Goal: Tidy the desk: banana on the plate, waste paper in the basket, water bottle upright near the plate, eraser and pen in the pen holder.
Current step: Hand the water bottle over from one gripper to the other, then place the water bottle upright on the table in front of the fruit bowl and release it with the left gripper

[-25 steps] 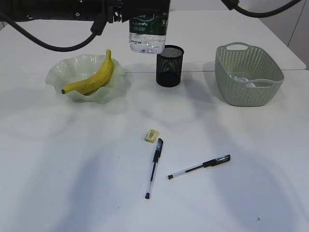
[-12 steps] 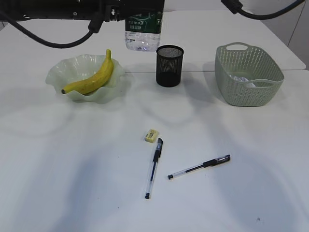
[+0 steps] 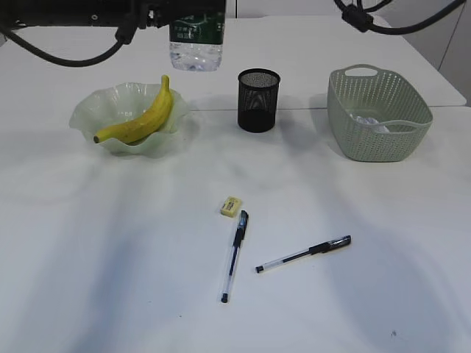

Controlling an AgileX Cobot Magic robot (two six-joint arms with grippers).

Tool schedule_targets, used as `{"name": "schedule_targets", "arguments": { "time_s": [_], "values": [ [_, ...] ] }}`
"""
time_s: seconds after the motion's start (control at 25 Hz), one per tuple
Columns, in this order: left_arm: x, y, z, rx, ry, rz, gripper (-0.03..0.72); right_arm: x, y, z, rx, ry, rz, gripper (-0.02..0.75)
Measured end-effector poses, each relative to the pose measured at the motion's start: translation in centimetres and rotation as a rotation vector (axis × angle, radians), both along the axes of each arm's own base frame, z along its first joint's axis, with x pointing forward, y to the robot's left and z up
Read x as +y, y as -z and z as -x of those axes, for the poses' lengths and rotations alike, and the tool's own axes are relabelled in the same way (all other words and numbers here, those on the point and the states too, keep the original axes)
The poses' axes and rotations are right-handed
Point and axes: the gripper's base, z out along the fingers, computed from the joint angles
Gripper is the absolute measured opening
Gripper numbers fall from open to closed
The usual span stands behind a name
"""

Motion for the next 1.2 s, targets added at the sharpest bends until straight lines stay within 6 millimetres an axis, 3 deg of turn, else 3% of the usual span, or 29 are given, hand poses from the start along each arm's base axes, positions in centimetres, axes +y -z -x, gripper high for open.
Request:
{"name": "schedule_targets", "arguments": {
  "time_s": [0.44, 0.72, 0.96, 1.2],
  "values": [
    [5.9, 0.0, -1.9, 0.0, -0.132, 0.0, 0.382, -0.5, 0.7, -0.6, -0.02, 0.073, 0.097, 0.581],
    [8.6, 0.3, -1.7, -0.039, -0.088, -0.049, 0.382, -0.9, 0.6, -1.3, -0.036, 0.16, 0.099, 0.592],
    [10.1, 0.4, -1.9, -0.138, -0.105, -0.1, 0.382, -1.0, 0.6, -1.5, -0.041, 0.186, 0.099, 0.59],
    [10.2, 0.8, -1.8, -0.282, -0.065, -0.202, 0.382, -1.2, 0.7, -1.7, -0.054, 0.214, 0.129, 0.589]
  ]
}}
